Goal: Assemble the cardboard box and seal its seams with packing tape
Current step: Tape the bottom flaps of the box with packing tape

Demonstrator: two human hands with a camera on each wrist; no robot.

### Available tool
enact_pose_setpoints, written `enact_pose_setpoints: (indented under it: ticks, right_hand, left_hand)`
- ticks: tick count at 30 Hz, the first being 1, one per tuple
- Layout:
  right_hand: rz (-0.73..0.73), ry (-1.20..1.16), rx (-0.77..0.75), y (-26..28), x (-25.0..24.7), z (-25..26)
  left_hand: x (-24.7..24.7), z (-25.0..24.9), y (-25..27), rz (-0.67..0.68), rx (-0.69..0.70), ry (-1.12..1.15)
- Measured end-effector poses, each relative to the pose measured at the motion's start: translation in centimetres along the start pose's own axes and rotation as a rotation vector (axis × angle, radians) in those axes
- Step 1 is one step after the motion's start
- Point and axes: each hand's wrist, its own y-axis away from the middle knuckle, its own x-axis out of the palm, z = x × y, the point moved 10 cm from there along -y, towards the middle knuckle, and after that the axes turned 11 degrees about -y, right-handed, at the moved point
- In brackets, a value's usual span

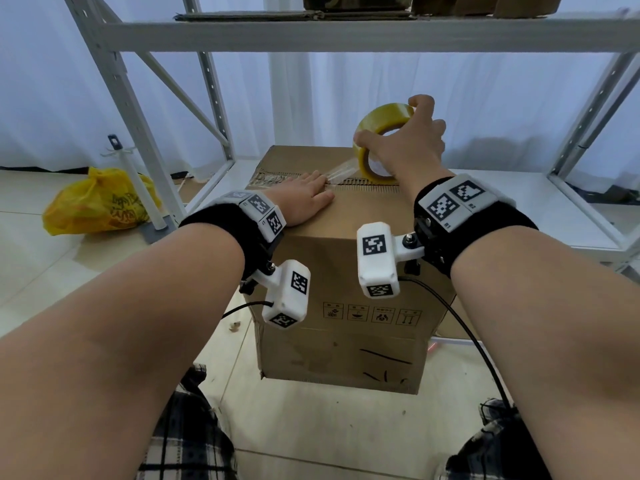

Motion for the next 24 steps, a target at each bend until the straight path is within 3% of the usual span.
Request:
enact_pose_setpoints:
  ticks: [4, 9, 19, 24]
  right_hand:
    - [-0.010, 0.128, -0.023, -0.7, -1.8, -0.6]
    - [-0.011, 0.111, 0.024, -0.5, -1.7, -2.0]
    - [-0.047, -0.177, 0.069, -0.1, -0.7, -0.7]
    - [-0.047, -0.171, 0.106, -0.2, -1.0, -1.4]
  left_hand:
    - [-0.3, -0.2, 0.3, -0.003, 0.005, -0.002]
    - [-0.2, -0.2, 0.1, -0.006, 0.005, 0.001]
    - [-0.1, 0.1, 0.1, -0.001, 0.008, 0.041]
    - [-0.2, 0.1, 0.1, -0.016, 0.014, 0.053]
